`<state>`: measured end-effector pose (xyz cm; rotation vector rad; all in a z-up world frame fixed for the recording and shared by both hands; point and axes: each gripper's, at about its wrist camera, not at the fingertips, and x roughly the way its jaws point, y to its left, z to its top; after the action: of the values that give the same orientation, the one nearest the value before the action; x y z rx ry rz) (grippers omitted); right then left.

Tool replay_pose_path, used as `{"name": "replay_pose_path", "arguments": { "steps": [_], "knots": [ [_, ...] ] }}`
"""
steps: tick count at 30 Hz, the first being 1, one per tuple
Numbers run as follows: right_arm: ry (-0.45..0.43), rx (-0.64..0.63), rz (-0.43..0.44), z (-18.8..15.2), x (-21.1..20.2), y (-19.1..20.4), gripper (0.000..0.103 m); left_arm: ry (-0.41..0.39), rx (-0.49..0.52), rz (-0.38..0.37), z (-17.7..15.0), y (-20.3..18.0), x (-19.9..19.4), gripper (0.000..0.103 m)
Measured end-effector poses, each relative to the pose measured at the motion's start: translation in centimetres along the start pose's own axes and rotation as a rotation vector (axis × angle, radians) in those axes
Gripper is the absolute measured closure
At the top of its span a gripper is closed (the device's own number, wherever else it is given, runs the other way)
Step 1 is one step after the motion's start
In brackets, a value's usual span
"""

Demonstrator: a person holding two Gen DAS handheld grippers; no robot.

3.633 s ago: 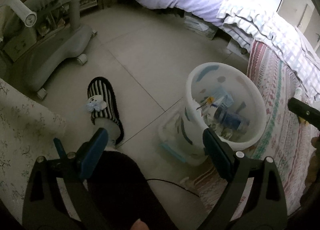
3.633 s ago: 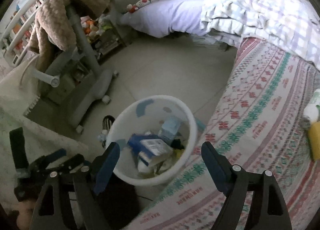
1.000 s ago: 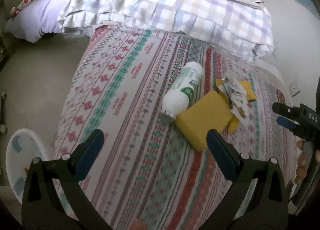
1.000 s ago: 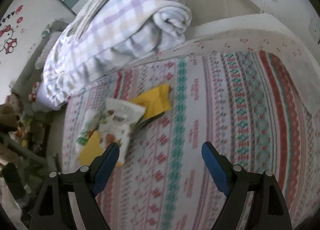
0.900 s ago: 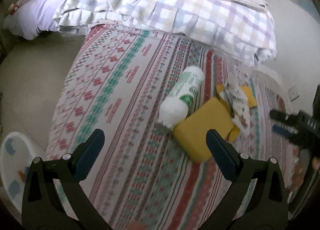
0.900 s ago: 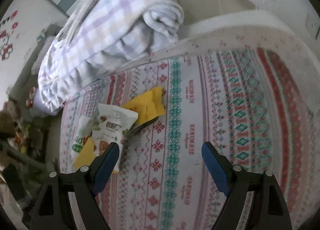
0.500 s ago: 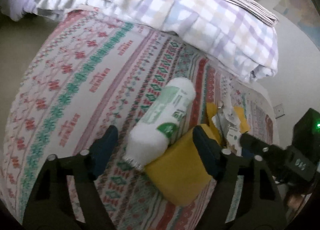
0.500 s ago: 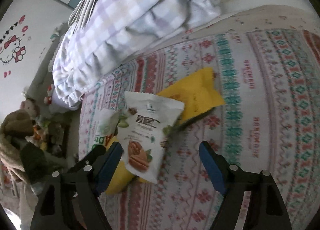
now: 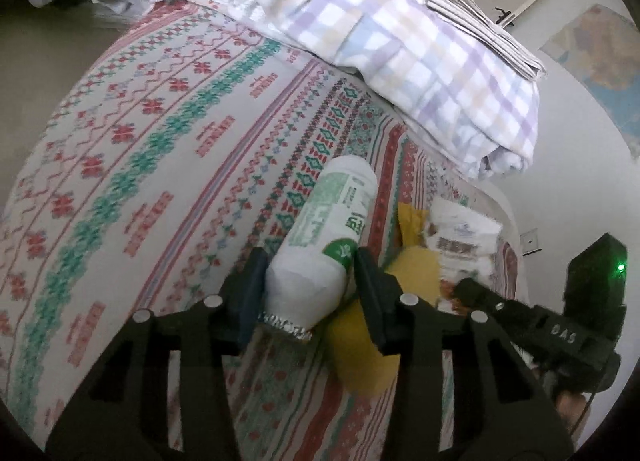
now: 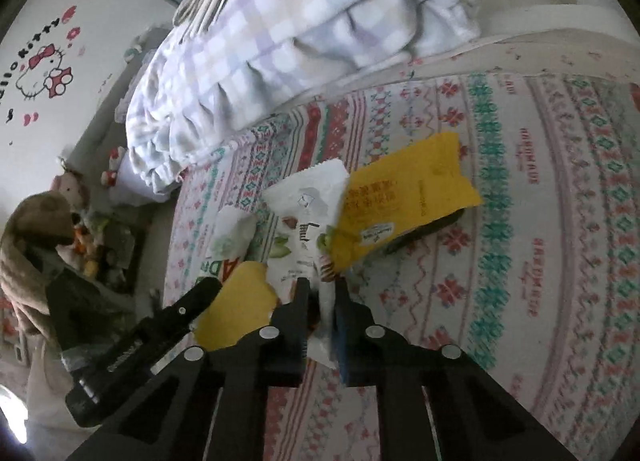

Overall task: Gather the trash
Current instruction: 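Grasp the second white milk bottle with the left tool while the right tool grasps the snack bag, then carry the bottle and snack bag over the white bin and release both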

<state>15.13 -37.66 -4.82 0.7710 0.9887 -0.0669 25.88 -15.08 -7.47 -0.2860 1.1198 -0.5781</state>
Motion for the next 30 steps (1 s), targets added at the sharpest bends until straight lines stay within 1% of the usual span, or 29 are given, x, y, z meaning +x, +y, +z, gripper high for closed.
{"name": "replay_pose_path", "arguments": {
  "steps": [1, 5, 9, 13, 17, 19, 22, 25, 30],
  "knots": [
    [-0.008, -0.011, -0.006, 0.0, -0.5, 0.1, 0.095, -0.007, 0.001, 0.005, -0.3, 0.0, -0.6, 0.057],
    [-0.033, -0.062, -0.035, 0.1, -2.2, 0.7, 0.095, 0.005, 0.004, 0.021, -1.2, 0.4, -2.5, 0.058],
    [-0.014, -0.089, -0.052, -0.1, -2.5, 1.1, 0.095, 0.027, 0.025, 0.042, -2.5, 0.4, -3.4, 0.058],
    [0.019, -0.106, -0.097, -0.9, -2.5, 1.8, 0.095, 0.079, 0.054, 0.096, -3.5, 0.4, -4.2, 0.058],
    [0.065, -0.11, -0.123, -2.0, -2.5, 2.5, 0.095, 0.155, 0.07, 0.13, -4.1, 0.7, -3.3, 0.059],
    [0.075, -0.114, -0.118, -2.5, -2.7, 2.8, 0.095, 0.15, 0.094, 0.135, -4.2, 0.7, -3.2, 0.062],
    [0.075, -0.121, -0.128, -3.0, -3.1, 3.1, 0.095, 0.142, 0.127, 0.143, -4.5, 0.5, -3.2, 0.062],
    [0.065, -0.124, -0.124, -3.2, -3.7, 3.7, 0.095, 0.134, 0.112, 0.142, -5.0, 0.7, -3.8, 0.062],
    [0.031, -0.182, -0.122, -3.8, -5.0, 5.6, 0.095, 0.077, 0.09, 0.146, -4.6, 1.8, -6.5, 0.062]
  ]
}}
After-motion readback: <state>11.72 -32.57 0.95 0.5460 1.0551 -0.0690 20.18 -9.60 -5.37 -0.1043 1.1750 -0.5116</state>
